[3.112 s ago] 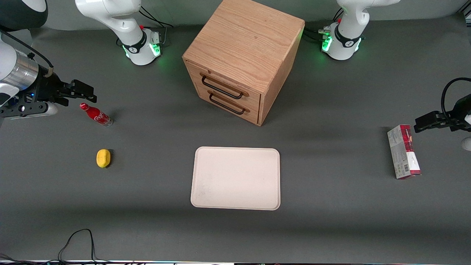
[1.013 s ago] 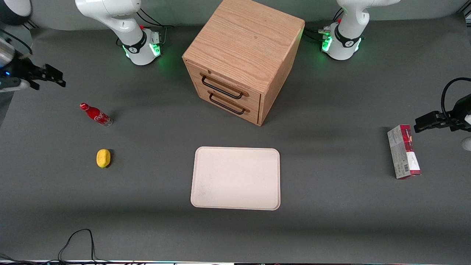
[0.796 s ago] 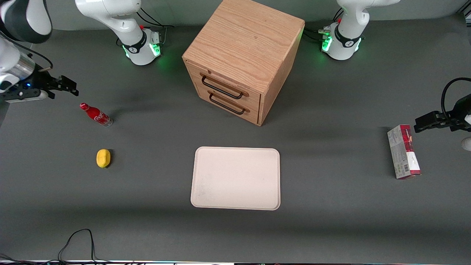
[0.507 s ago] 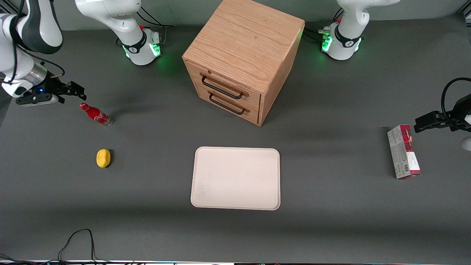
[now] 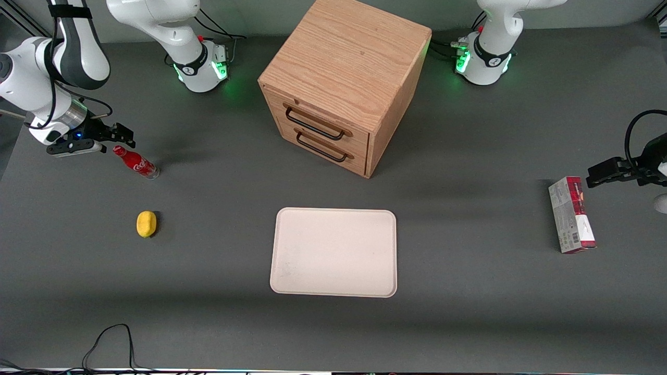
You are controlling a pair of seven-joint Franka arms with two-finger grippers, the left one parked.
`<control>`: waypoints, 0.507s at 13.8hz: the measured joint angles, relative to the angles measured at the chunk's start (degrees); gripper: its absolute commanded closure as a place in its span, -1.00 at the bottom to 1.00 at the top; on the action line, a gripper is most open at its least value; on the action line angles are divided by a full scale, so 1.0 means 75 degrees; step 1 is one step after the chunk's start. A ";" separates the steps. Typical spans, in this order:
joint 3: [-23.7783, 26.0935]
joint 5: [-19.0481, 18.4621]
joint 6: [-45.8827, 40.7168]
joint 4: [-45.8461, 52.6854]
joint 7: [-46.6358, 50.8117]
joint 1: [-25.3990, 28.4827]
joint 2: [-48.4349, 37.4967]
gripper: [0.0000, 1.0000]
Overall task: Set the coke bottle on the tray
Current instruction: 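Close the right gripper around the bottle's cap end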
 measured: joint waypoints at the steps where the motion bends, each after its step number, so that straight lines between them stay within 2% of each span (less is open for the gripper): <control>1: -0.0086 0.0000 0.0101 -0.0030 -0.0079 0.0000 0.0052 -0.98; 7: -0.0107 0.0000 0.0220 -0.0041 -0.0094 0.0002 0.0117 -0.90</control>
